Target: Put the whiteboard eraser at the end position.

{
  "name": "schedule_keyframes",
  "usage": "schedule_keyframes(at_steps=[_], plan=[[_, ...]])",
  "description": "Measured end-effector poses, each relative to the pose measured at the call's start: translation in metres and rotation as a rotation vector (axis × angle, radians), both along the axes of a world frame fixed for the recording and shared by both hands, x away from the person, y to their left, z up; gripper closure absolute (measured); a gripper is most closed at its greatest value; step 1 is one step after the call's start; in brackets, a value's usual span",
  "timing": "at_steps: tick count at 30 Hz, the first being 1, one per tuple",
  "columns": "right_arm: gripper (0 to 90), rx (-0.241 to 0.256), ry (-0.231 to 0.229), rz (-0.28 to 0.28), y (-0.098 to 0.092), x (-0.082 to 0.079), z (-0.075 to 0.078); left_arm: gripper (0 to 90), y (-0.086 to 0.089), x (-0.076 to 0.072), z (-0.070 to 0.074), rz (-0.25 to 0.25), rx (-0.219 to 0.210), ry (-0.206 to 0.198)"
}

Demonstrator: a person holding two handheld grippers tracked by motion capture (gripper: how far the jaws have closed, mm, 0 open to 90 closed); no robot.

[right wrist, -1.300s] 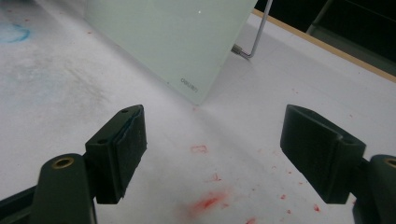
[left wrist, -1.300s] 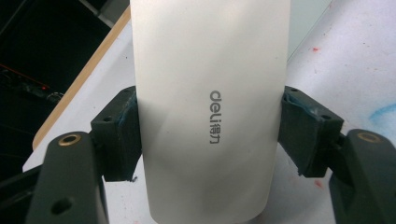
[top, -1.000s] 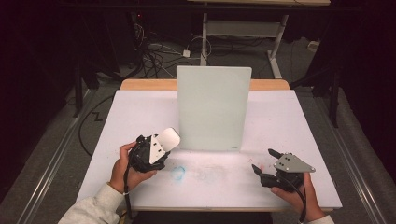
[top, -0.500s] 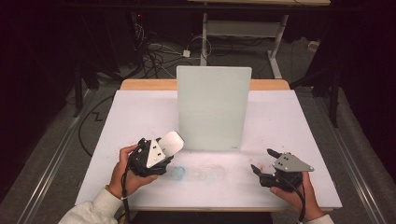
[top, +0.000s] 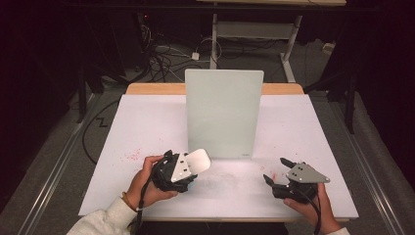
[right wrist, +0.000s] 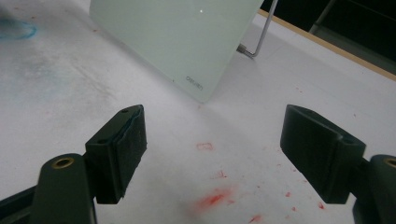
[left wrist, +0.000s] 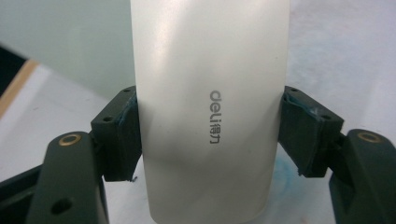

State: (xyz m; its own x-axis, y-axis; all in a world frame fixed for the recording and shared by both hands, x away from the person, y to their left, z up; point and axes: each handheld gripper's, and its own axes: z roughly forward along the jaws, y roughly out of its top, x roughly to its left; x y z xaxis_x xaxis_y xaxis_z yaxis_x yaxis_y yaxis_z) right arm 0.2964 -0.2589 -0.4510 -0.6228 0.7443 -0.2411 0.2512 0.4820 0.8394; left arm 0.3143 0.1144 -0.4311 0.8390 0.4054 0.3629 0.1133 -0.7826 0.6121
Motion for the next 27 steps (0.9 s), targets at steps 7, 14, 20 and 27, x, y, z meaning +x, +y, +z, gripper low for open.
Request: schedule_keyframes(at_steps=[7,14,20,27], plan=[[23.4,-0.005,0.009,0.001,0.001,0.001,-0.002,29.1,-0.017,0.003,-0.003,-0.075,0.042,0.045],[23.4,-0.008,0.012,0.001,0.001,0.001,-0.003,29.1,-0.037,0.007,-0.007,-0.145,0.093,0.091],[23.4,-0.011,0.010,0.003,0.002,0.002,-0.003,29.1,-0.051,0.007,-0.009,-0.193,0.143,0.104],[23.4,-0.011,0.012,0.004,0.001,0.002,-0.003,29.0,-0.069,0.010,-0.012,-0.236,0.210,0.116]])
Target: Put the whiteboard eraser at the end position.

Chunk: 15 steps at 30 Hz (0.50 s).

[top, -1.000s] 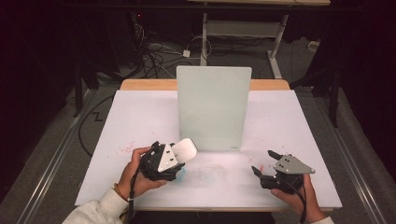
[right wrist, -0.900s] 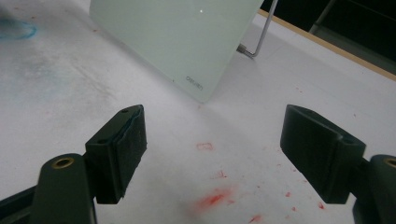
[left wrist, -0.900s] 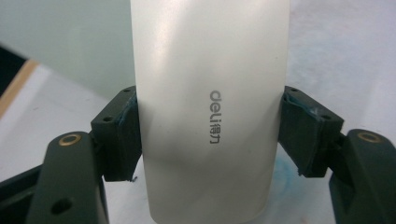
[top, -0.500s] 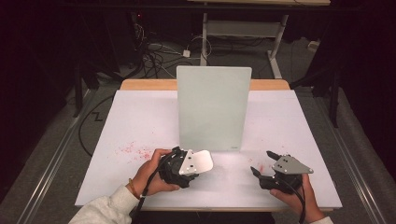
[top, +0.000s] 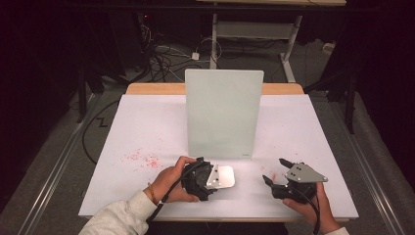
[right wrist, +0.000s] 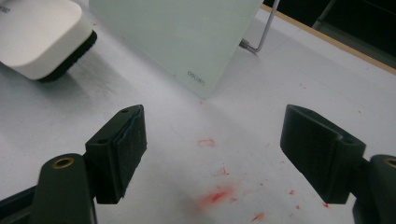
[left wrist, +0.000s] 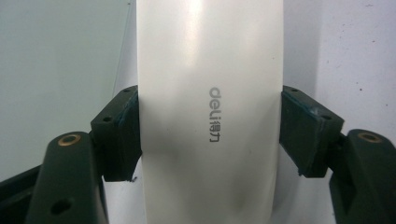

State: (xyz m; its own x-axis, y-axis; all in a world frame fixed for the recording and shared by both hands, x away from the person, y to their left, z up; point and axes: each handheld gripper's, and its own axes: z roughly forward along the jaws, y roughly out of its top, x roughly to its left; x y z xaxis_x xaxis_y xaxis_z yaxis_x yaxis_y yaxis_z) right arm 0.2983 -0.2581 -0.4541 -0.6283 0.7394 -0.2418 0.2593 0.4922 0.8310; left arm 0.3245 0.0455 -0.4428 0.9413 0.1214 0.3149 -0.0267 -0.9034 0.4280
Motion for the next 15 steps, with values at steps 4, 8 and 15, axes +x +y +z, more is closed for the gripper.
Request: schedule_keyframes(at_steps=[4,8,15], plan=[[23.4,-0.001,0.001,0.001,0.000,0.000,0.000,28.9,-0.011,0.000,-0.003,-0.030,0.015,0.013],[23.4,-0.002,0.000,0.003,0.000,0.000,0.000,28.9,-0.016,0.001,-0.005,-0.043,0.021,0.022],[23.4,-0.002,0.000,0.004,0.000,0.000,0.000,28.8,-0.020,0.002,-0.007,-0.067,0.017,0.040]])
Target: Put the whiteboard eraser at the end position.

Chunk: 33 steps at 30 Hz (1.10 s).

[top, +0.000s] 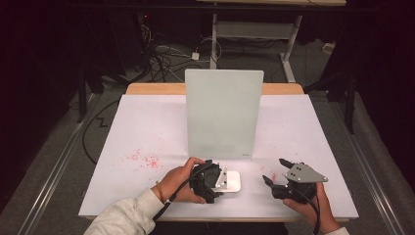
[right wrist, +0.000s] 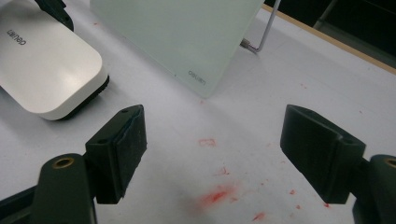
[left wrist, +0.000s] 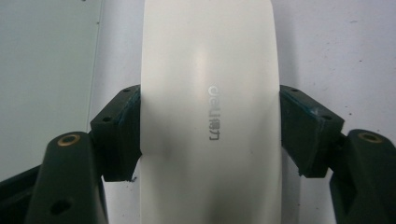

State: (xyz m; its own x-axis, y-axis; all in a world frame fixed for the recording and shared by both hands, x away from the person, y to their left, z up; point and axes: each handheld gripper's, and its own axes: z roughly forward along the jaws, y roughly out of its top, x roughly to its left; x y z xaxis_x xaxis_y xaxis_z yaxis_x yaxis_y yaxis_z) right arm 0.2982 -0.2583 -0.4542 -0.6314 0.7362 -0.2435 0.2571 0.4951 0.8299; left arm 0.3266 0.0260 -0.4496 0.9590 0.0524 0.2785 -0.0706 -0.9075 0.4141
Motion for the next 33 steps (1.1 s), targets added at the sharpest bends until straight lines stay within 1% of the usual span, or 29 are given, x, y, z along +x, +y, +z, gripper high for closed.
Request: schedule_keyframes(at_steps=[2,4,6,8,9,10,12,13,14,15,19,21,22,23,24,25,27,29,33], plan=[[23.4,0.000,0.003,-0.001,0.000,0.000,0.000,28.6,-0.001,-0.001,-0.001,-0.005,-0.005,-0.001],[23.4,-0.002,0.000,0.001,0.000,0.000,0.000,28.5,0.000,-0.001,-0.001,0.003,-0.021,-0.006],[23.4,0.000,0.002,-0.001,0.000,0.000,0.000,28.4,0.000,-0.001,0.000,0.009,-0.029,-0.003],[23.4,0.002,0.002,-0.001,0.000,0.000,0.000,27.8,0.002,-0.002,0.001,0.009,-0.056,0.005],[23.4,-0.001,0.001,0.000,0.001,0.000,0.000,27.3,0.004,-0.002,0.004,0.021,-0.089,0.007],[23.4,-0.001,0.001,0.000,0.001,0.000,0.000,26.9,0.004,-0.002,0.004,0.021,-0.089,0.007],[23.4,-0.003,0.000,0.004,0.001,0.000,0.000,25.4,0.006,-0.003,0.007,0.017,-0.113,0.003],[23.4,-0.002,0.003,0.002,0.001,0.000,0.000,23.8,0.007,-0.005,0.008,0.022,-0.126,-0.012],[23.4,-0.005,0.002,0.003,0.001,0.000,0.000,23.0,0.009,-0.005,0.011,0.037,-0.149,-0.023],[23.4,-0.005,0.002,0.003,0.001,0.000,0.000,22.7,0.009,-0.005,0.011,0.037,-0.149,-0.023],[23.4,-0.006,-0.004,0.006,0.001,0.000,0.000,21.9,0.015,-0.005,0.016,0.053,-0.205,-0.035],[23.4,-0.006,-0.005,0.007,0.001,-0.001,0.000,21.9,0.017,-0.005,0.018,0.065,-0.230,-0.047],[23.4,-0.007,-0.007,0.008,0.001,-0.001,0.001,21.3,0.020,-0.005,0.020,0.075,-0.251,-0.065],[23.4,-0.006,-0.006,0.009,0.001,-0.001,0.001,21.3,0.020,-0.005,0.020,0.075,-0.251,-0.065],[23.4,-0.006,-0.005,0.009,0.001,-0.001,0.000,21.3,0.021,-0.006,0.022,0.087,-0.261,-0.090],[23.4,-0.005,-0.003,0.008,0.001,-0.001,0.000,21.4,0.021,-0.006,0.022,0.087,-0.261,-0.090],[23.4,-0.004,0.000,0.008,0.001,-0.001,0.000,21.4,0.025,-0.006,0.024,0.089,-0.287,-0.099],[23.4,-0.002,-0.002,0.009,0.002,-0.001,0.001,21.4,0.027,-0.006,0.026,0.100,-0.306,-0.116],[23.4,-0.001,-0.004,0.011,0.002,-0.001,0.001,21.4,0.034,-0.007,0.031,0.122,-0.357,-0.155]])
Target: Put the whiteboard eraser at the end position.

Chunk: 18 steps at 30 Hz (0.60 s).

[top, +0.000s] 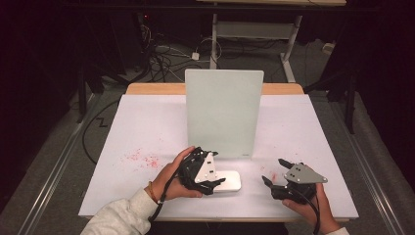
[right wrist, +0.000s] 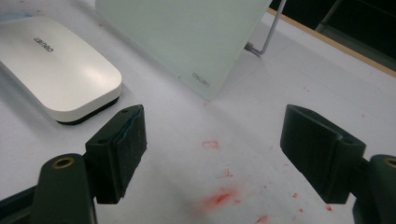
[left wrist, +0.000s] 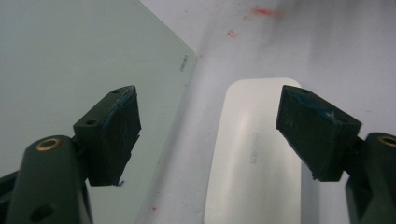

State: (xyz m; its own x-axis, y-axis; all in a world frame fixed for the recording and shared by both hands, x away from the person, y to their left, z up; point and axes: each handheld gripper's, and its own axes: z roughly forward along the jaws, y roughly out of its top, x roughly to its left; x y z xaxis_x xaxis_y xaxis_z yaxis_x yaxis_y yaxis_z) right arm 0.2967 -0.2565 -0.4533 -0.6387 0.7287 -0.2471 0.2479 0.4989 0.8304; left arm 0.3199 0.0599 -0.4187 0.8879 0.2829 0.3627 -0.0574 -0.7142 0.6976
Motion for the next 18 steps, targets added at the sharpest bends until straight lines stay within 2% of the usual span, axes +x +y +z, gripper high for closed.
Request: schedule_keyframes(at_steps=[5,6,8,14,16,18], plan=[[23.4,0.001,-0.004,0.000,0.000,-0.001,0.001,21.8,0.006,0.000,0.004,0.032,-0.042,-0.027],[23.4,-0.002,-0.009,0.005,0.000,-0.001,0.001,21.8,0.009,0.001,0.006,0.047,-0.066,-0.036],[23.4,-0.005,-0.012,0.005,0.001,-0.001,0.002,21.7,0.013,0.001,0.008,0.063,-0.085,-0.052],[23.4,0.000,-0.023,0.009,0.003,-0.004,0.004,21.4,0.021,0.000,0.013,0.099,-0.112,-0.097],[23.4,-0.003,-0.023,0.006,0.003,-0.004,0.004,21.4,0.023,0.000,0.014,0.096,-0.123,-0.093],[23.4,-0.002,-0.025,0.008,0.003,-0.004,0.004,21.3,0.025,0.001,0.015,0.108,-0.117,-0.106]])
